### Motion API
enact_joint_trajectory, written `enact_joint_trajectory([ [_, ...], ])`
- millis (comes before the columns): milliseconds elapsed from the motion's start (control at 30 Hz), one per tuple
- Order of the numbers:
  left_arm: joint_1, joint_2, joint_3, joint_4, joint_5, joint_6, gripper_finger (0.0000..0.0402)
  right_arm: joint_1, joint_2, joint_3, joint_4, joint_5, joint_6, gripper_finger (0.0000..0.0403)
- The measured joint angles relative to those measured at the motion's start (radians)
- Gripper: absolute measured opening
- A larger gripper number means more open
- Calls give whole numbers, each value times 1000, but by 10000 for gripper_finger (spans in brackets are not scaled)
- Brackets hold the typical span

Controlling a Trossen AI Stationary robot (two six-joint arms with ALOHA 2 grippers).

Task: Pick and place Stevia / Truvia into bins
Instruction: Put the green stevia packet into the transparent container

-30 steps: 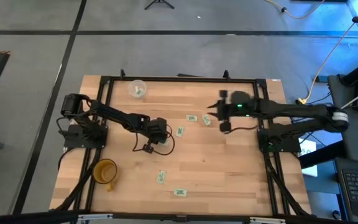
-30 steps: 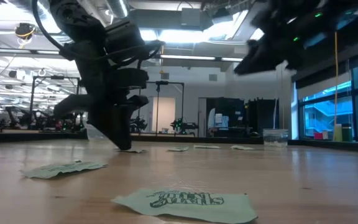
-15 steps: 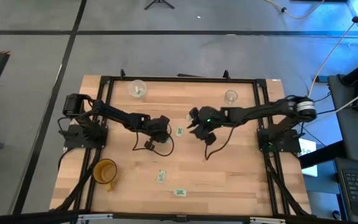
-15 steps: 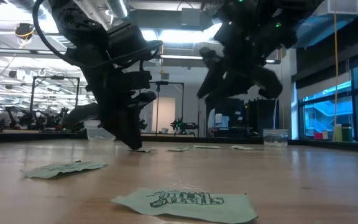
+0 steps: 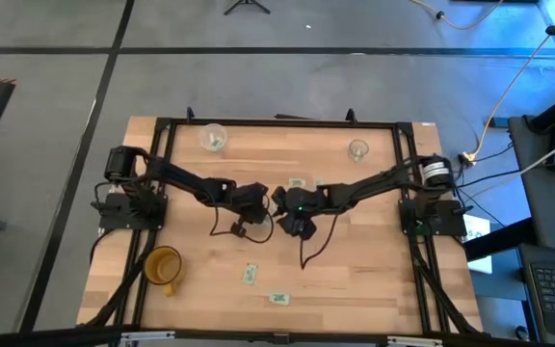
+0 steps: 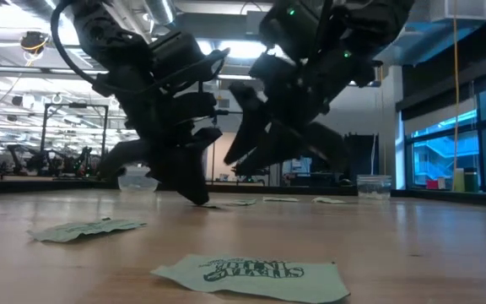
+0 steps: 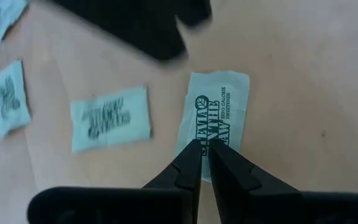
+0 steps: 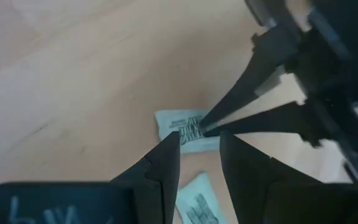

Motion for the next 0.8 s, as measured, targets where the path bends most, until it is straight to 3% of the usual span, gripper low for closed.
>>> enact_joint_trajectory([
  [800,-18,16,-4,73,7,-101,31,56,75,9,-19,38,-23,118],
])
